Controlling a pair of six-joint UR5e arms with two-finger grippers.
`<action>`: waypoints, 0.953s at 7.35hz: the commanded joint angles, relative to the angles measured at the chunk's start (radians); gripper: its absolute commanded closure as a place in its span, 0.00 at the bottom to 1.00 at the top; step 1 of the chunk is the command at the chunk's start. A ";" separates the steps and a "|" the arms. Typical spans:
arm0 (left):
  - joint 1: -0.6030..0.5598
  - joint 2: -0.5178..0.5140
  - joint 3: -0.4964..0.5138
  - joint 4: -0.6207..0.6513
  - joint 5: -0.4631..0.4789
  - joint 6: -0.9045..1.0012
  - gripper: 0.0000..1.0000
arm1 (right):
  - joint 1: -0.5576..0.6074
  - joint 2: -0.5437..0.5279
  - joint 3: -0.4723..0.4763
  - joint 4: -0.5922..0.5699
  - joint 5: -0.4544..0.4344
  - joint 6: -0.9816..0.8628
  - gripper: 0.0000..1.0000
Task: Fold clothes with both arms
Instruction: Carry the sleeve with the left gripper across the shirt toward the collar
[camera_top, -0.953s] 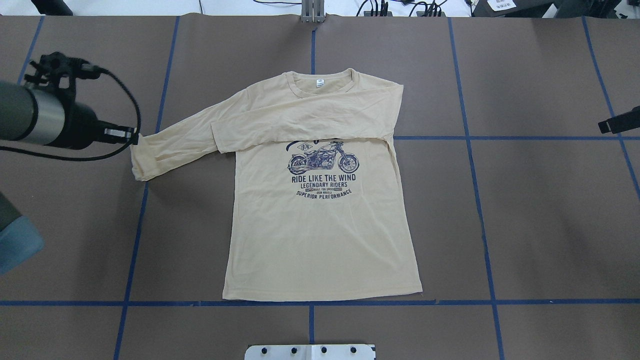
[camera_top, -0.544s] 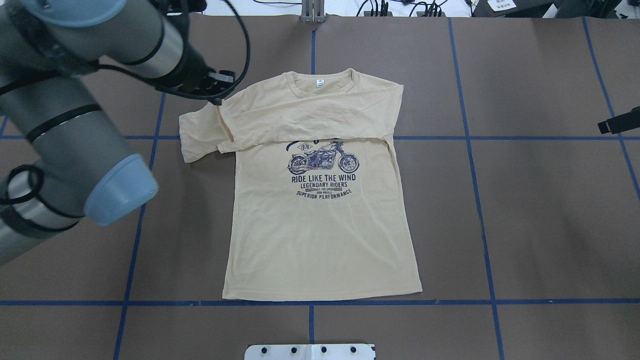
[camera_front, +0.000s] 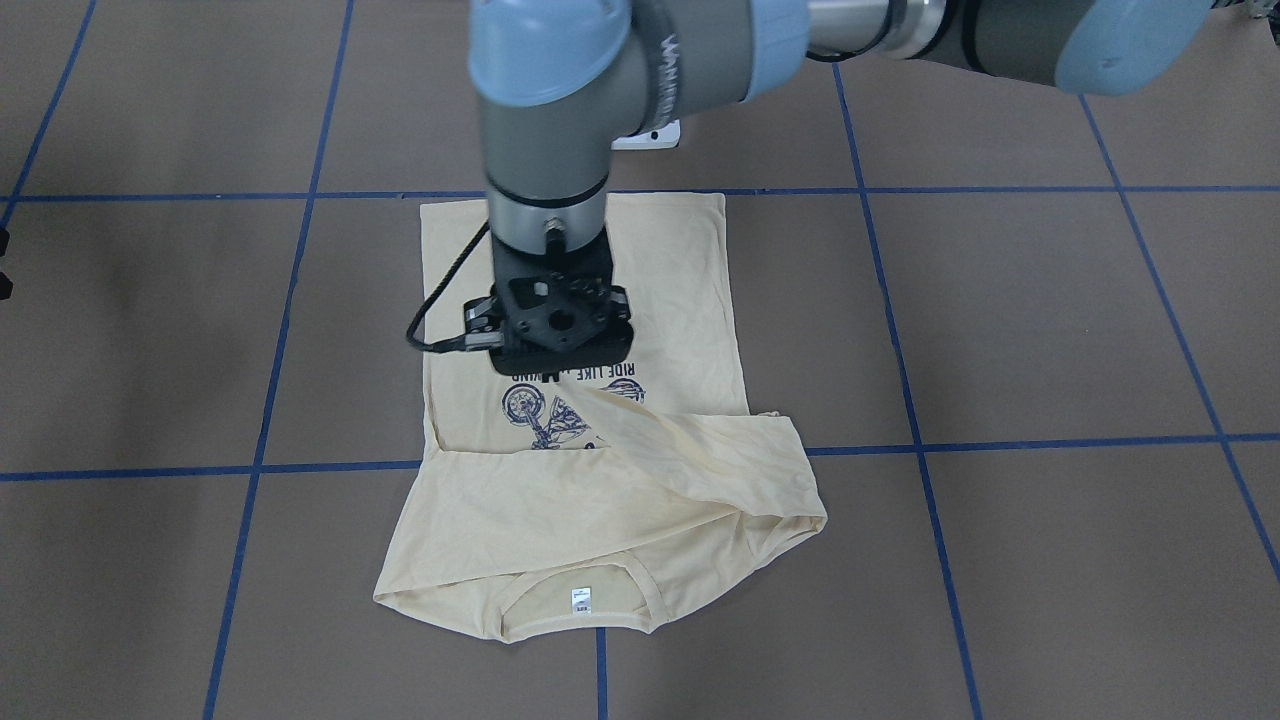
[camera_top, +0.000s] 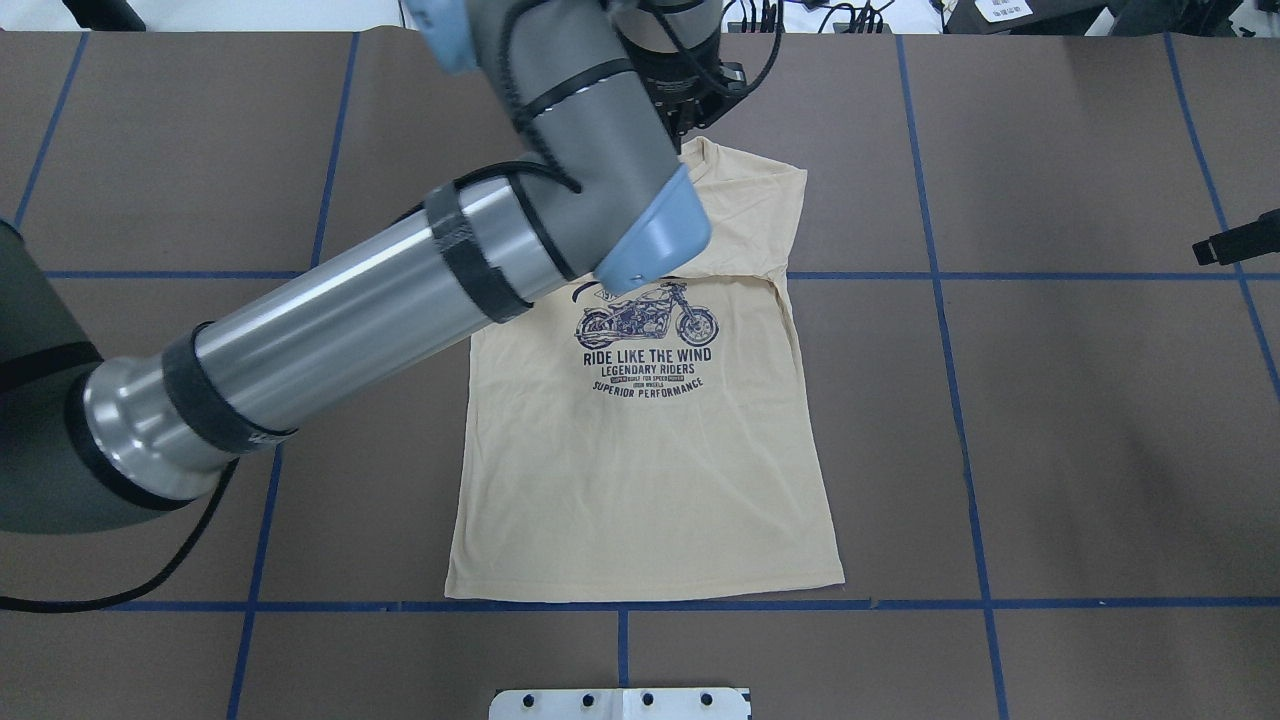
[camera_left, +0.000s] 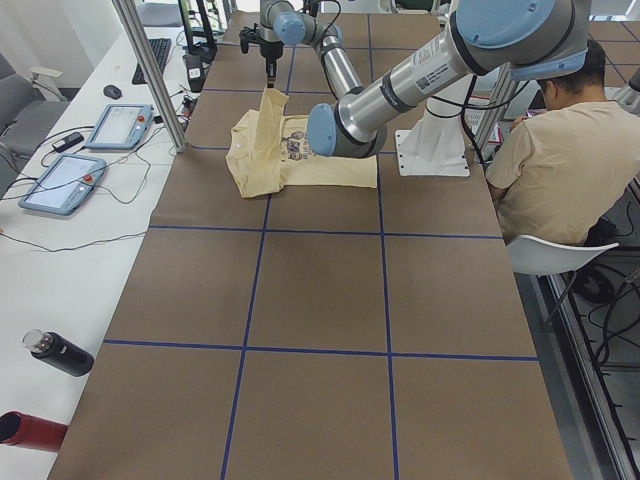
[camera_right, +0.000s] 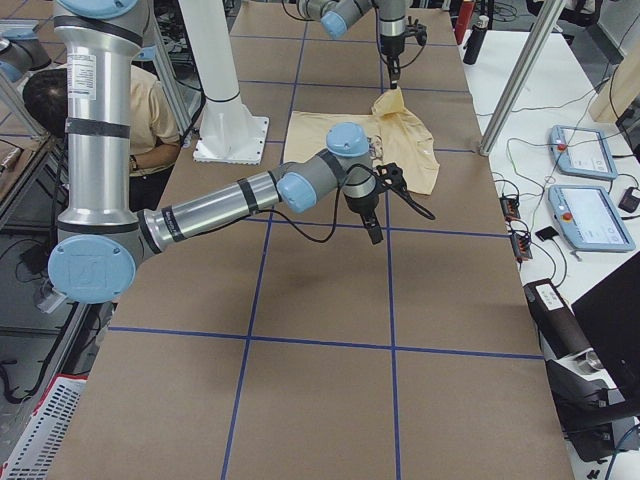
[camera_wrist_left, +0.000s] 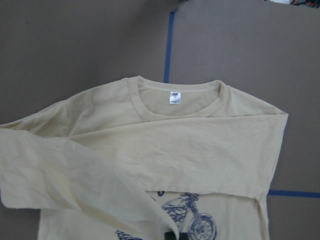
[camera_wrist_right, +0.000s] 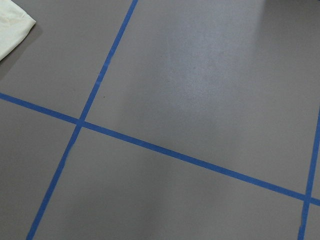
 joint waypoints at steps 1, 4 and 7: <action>0.070 -0.083 0.275 -0.209 0.123 -0.165 1.00 | 0.000 0.001 -0.006 0.000 0.000 -0.001 0.01; 0.104 -0.167 0.477 -0.415 0.185 -0.472 0.35 | 0.000 0.001 -0.005 0.000 0.000 0.000 0.01; 0.130 -0.151 0.398 -0.431 0.199 -0.336 0.00 | 0.000 0.006 -0.003 0.000 0.002 0.003 0.01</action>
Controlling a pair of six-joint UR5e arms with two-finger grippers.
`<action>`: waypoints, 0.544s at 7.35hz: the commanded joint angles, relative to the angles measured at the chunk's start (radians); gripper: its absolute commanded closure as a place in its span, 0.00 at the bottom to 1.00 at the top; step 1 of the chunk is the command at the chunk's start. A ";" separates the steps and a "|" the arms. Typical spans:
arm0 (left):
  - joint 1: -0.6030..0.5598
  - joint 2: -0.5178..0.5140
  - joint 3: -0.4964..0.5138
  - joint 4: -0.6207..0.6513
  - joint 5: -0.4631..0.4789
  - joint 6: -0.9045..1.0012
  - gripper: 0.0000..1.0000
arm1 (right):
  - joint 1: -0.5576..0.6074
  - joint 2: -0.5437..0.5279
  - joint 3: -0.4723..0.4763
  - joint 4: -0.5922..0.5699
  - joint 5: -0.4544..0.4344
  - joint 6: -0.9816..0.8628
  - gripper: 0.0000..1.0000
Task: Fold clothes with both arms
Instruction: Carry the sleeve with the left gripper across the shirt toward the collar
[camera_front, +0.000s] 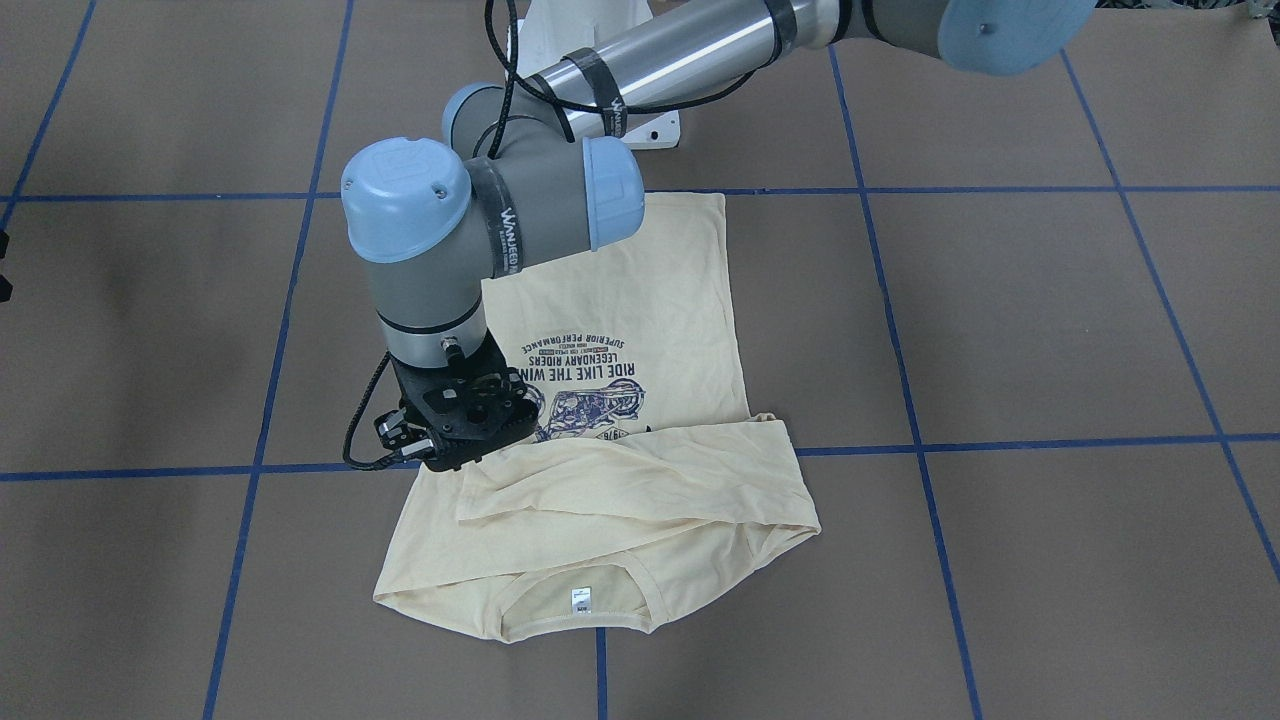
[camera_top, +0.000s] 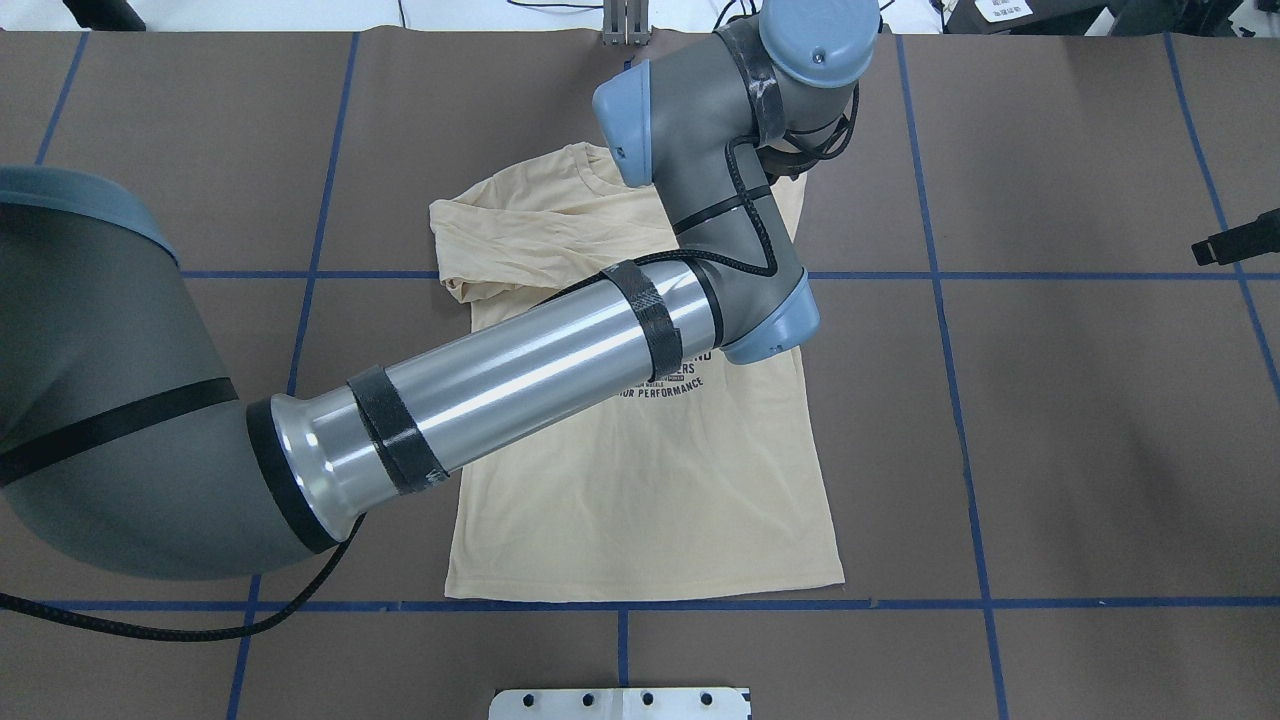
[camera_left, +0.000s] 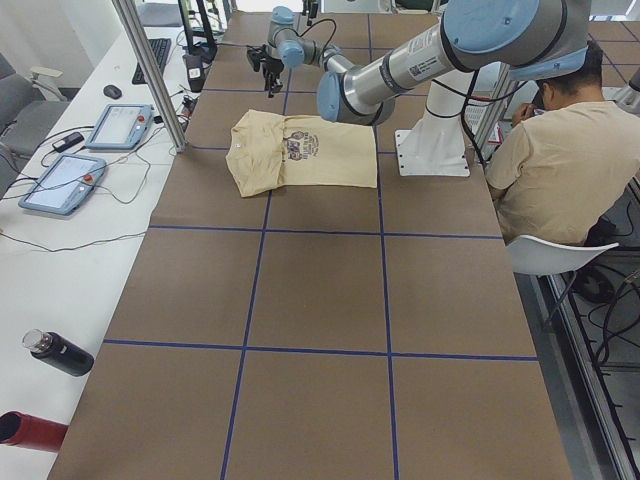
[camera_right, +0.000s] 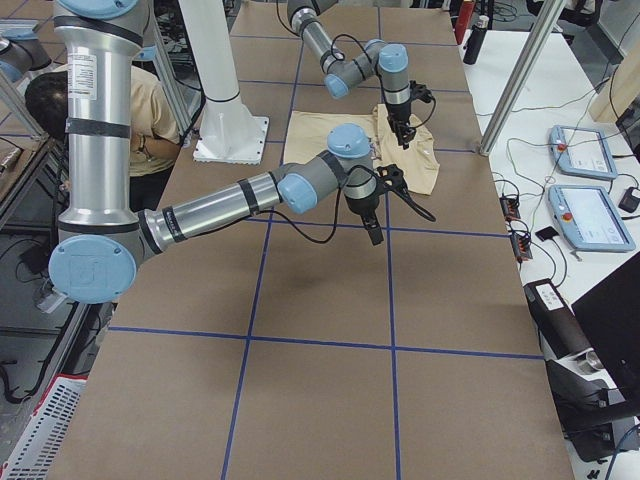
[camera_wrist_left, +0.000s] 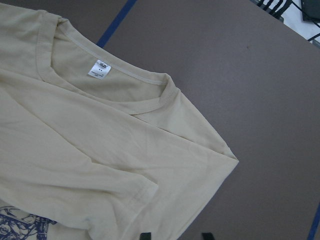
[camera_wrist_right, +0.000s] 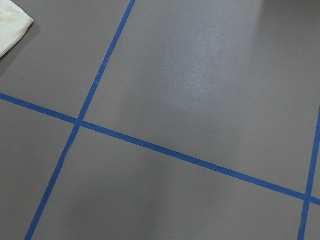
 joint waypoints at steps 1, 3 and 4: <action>0.010 0.091 -0.163 0.015 -0.003 0.168 0.00 | -0.005 0.006 0.007 0.012 0.002 0.055 0.01; 0.008 0.318 -0.500 0.151 -0.024 0.343 0.00 | -0.095 0.012 0.012 0.145 -0.010 0.263 0.01; 0.007 0.500 -0.726 0.170 -0.044 0.410 0.00 | -0.163 0.028 0.035 0.169 -0.056 0.365 0.01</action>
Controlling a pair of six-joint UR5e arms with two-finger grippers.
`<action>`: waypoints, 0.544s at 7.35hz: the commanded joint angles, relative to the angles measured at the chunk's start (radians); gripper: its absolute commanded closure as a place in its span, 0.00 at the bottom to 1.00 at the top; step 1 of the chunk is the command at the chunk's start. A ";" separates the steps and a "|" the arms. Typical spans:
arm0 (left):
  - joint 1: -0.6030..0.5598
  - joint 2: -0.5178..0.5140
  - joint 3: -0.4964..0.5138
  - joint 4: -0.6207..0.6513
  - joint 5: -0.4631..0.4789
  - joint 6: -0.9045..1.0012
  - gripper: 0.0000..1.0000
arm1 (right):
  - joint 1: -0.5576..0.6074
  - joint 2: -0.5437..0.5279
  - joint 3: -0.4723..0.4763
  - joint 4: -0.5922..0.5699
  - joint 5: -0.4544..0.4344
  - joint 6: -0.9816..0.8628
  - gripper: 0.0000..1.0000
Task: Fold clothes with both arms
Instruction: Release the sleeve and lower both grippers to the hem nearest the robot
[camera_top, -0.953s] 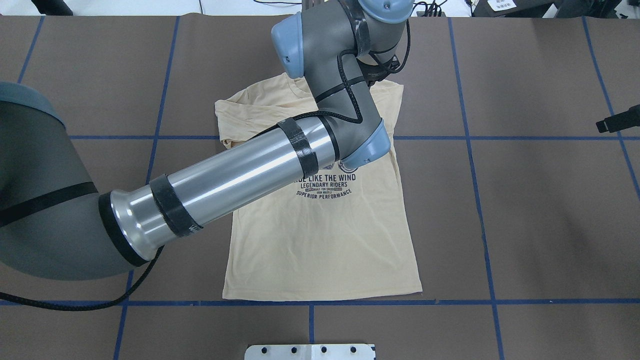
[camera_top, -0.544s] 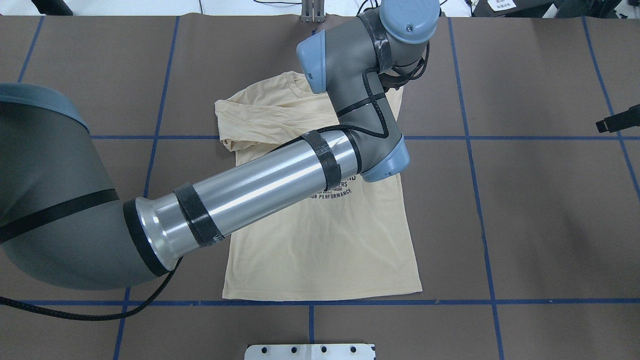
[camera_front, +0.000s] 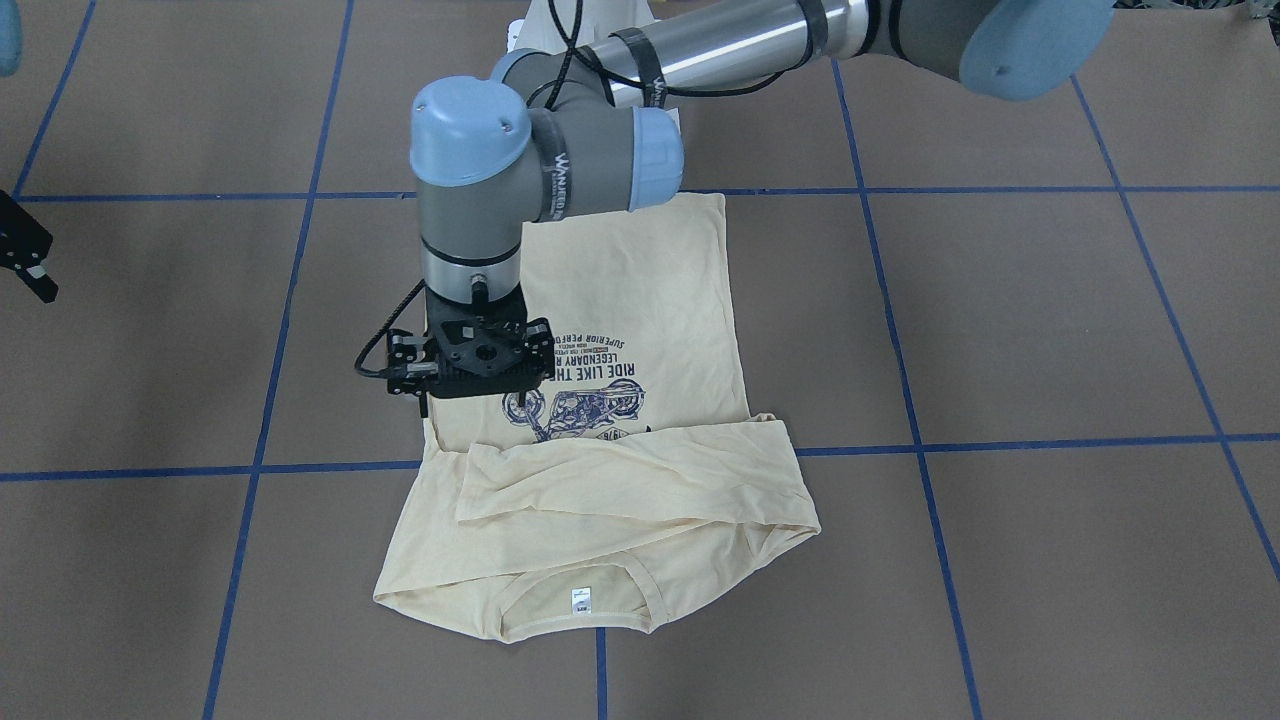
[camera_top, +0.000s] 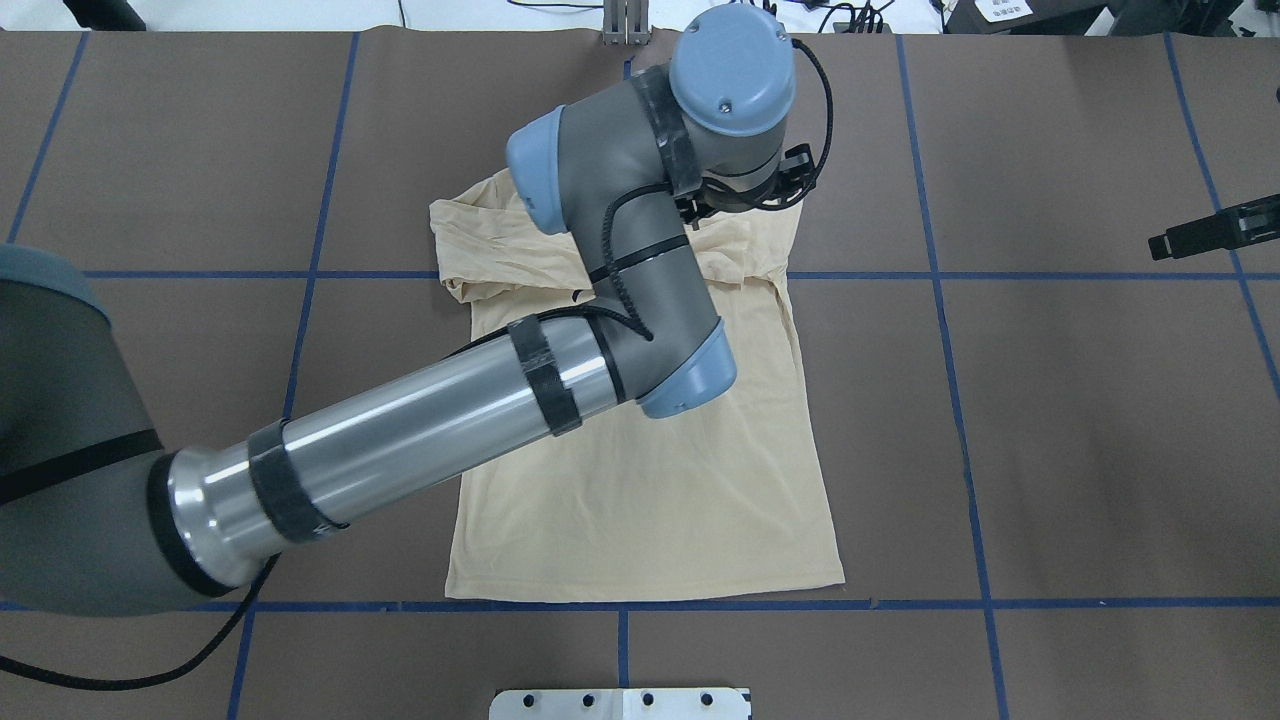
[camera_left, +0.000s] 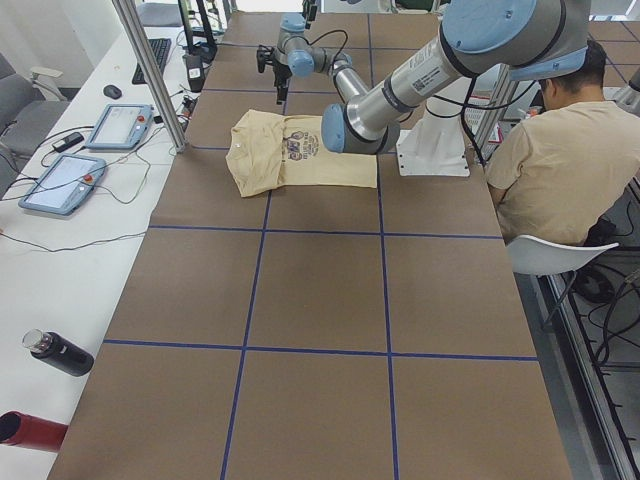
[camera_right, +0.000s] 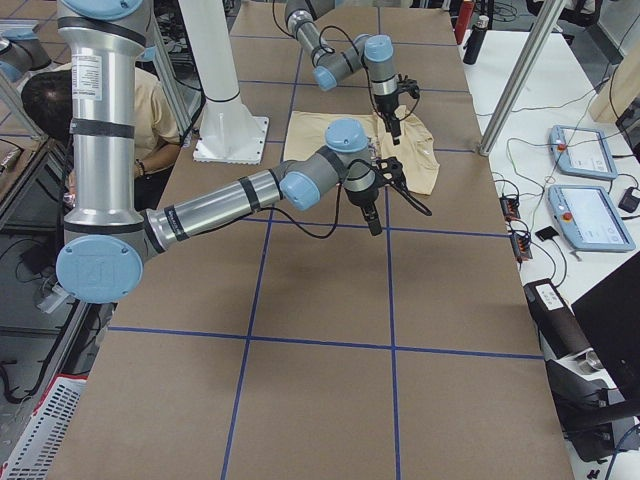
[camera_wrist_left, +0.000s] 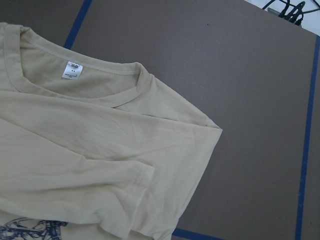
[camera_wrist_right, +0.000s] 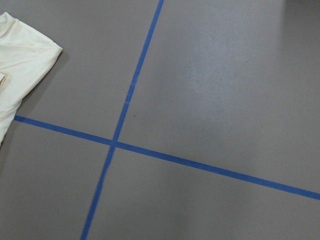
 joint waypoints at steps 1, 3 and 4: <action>-0.001 0.374 -0.461 0.047 -0.024 0.164 0.00 | -0.177 0.018 0.063 0.050 -0.121 0.245 0.01; 0.000 0.628 -0.725 0.047 -0.022 0.248 0.00 | -0.398 0.024 0.143 0.042 -0.294 0.463 0.01; 0.006 0.714 -0.791 0.039 -0.013 0.259 0.00 | -0.495 0.022 0.174 0.036 -0.389 0.540 0.01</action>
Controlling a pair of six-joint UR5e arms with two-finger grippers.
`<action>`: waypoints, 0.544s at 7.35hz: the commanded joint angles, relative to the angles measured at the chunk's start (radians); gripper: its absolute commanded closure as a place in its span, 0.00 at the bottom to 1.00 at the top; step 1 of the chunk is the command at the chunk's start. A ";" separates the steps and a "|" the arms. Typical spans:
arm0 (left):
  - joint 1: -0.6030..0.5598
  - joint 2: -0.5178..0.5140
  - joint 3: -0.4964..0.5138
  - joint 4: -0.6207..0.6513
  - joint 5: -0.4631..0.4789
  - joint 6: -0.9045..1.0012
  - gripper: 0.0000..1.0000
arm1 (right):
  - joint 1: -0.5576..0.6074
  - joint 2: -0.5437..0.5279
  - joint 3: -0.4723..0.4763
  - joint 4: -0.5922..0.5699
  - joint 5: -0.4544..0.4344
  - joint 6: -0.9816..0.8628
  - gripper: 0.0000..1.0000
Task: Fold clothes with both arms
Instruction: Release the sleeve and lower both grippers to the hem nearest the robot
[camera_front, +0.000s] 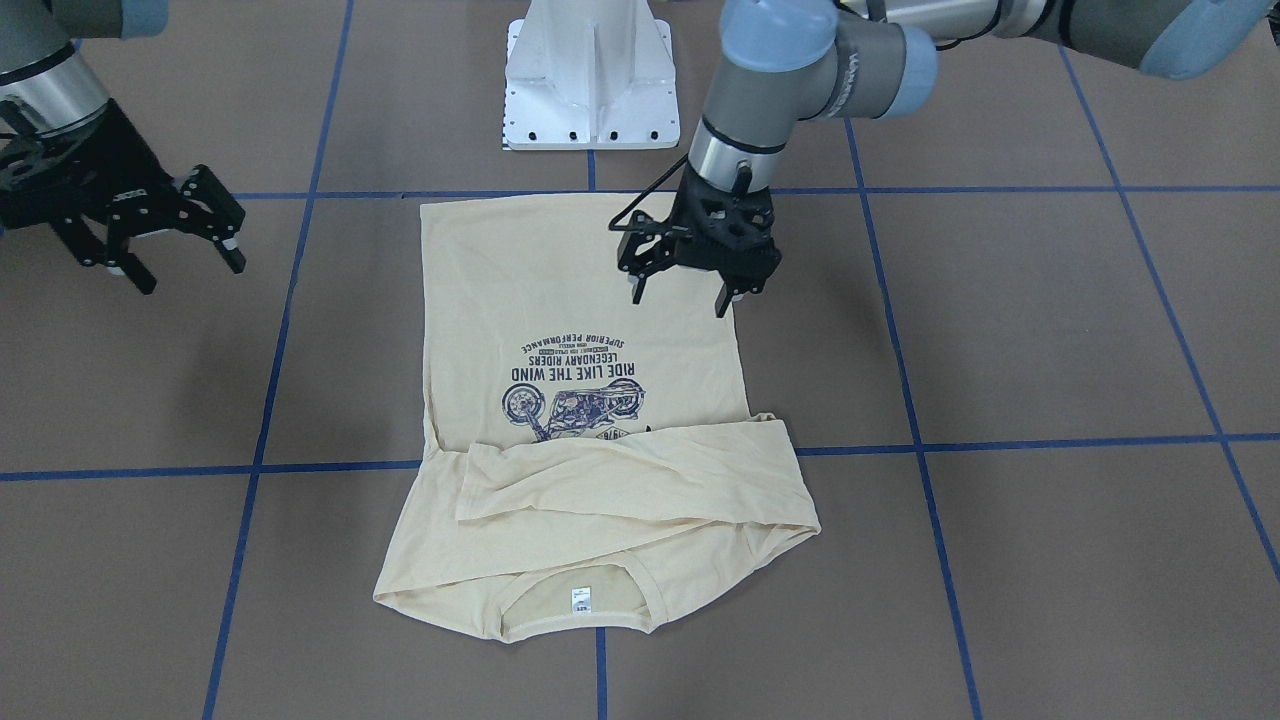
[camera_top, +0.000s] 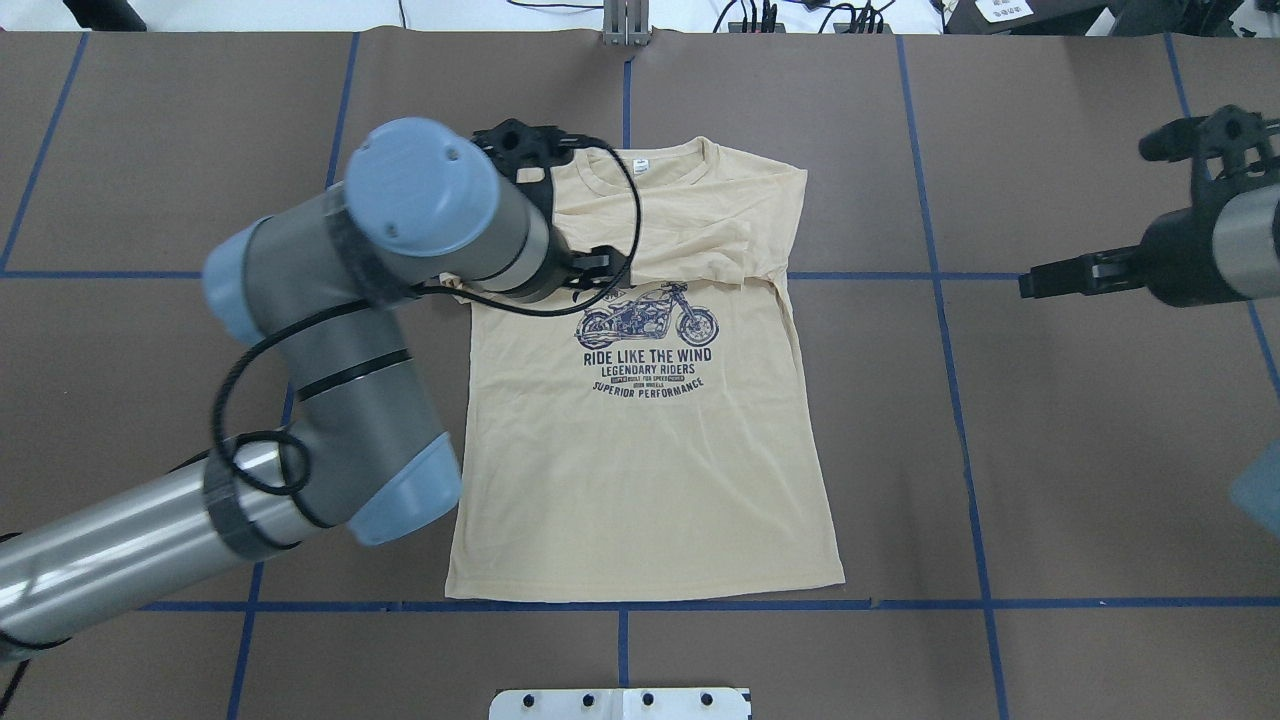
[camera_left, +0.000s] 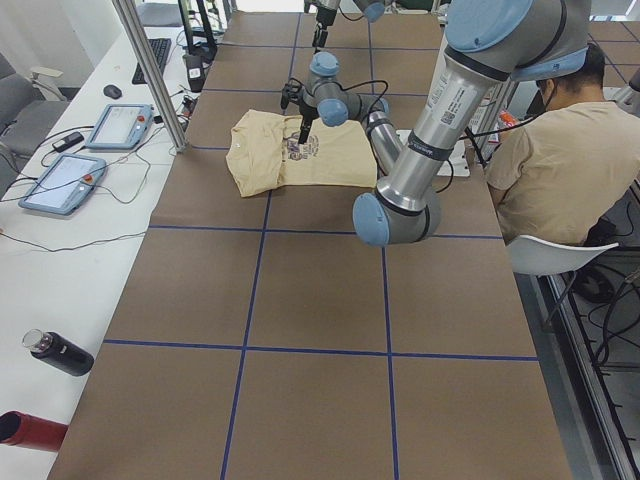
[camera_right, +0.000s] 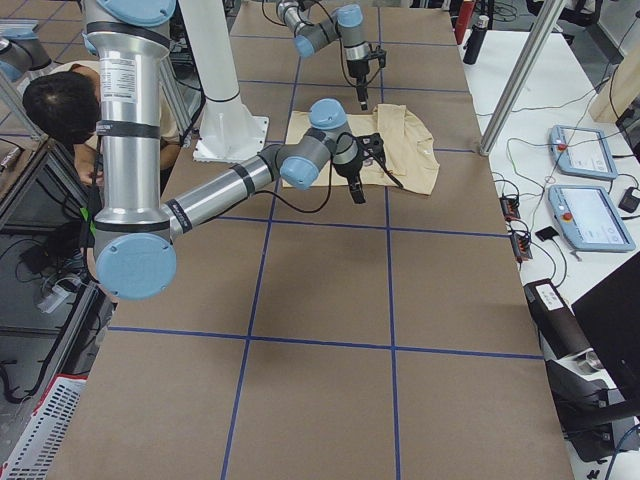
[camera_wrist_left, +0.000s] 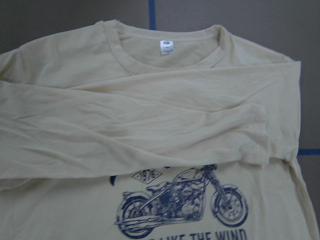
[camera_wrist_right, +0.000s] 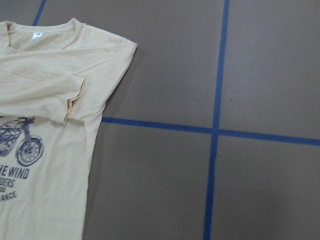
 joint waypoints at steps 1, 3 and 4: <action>0.028 0.203 -0.153 -0.019 0.012 0.023 0.00 | -0.228 0.005 0.088 -0.105 -0.202 0.199 0.01; 0.117 0.385 -0.162 -0.237 0.122 0.000 0.00 | -0.440 0.142 0.131 -0.382 -0.400 0.357 0.01; 0.173 0.428 -0.162 -0.287 0.151 -0.076 0.00 | -0.502 0.161 0.131 -0.400 -0.457 0.397 0.01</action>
